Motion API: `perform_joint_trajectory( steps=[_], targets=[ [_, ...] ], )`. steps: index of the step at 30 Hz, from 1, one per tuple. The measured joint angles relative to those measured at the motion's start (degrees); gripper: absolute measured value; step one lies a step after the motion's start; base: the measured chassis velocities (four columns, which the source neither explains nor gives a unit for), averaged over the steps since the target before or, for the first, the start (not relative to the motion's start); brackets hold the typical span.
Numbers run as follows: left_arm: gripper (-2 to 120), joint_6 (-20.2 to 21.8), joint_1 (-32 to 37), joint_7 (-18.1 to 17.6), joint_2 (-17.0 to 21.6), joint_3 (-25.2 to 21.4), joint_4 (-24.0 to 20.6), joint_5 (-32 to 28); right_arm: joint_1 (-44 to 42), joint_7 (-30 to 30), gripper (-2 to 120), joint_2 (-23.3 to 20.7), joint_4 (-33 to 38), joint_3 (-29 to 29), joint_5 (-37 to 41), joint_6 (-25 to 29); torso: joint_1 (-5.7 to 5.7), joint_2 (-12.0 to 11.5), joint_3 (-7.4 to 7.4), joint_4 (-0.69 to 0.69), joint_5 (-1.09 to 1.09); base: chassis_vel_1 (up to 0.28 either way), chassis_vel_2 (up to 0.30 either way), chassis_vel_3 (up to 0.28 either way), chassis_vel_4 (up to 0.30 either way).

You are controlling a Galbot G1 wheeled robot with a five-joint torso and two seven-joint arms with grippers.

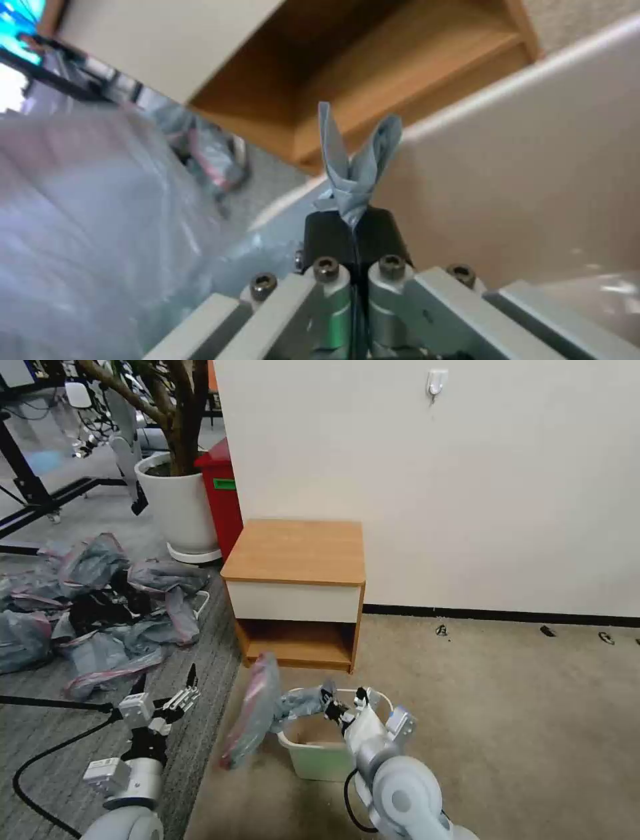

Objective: Pick up the garbage bag from the table and place it over the trash can.

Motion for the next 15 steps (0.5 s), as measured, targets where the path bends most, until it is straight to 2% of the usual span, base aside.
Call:
perform_joint_trajectory(
  steps=[7,10,13,15],
  targets=[
    [100,0.0,-0.5,0.0,-0.3,0.5,0.8,0.0,-1.9,-0.7,0,-2.5,-0.3,-2.0,-6.5,0.9,0.0,0.0,0.0,0.0,0.0,0.0,0.0,0.0,0.0],
    [100,0.0,-0.5,0.0,-0.4,0.7,1.0,0.1,-2.1,-0.9,6,-2.8,-0.5,-2.4,-8.5,1.1,0.0,0.0,0.0,0.0,0.0,0.0,0.0,0.0,0.0],
    [100,0.0,-0.5,0.0,-0.4,0.9,1.1,0.2,-2.5,-0.9,22,-3.5,-0.3,-2.4,-11.0,1.0,0.0,0.0,0.0,0.0,0.0,0.0,0.0,0.0,0.0],
    [100,0.0,-0.5,0.0,-0.4,1.0,1.1,0.2,-2.6,-1.0,26,-3.8,-0.1,-2.4,-12.1,1.1,0.0,0.0,0.0,0.0,0.0,0.0,0.0,0.0,0.0]
  ],
)
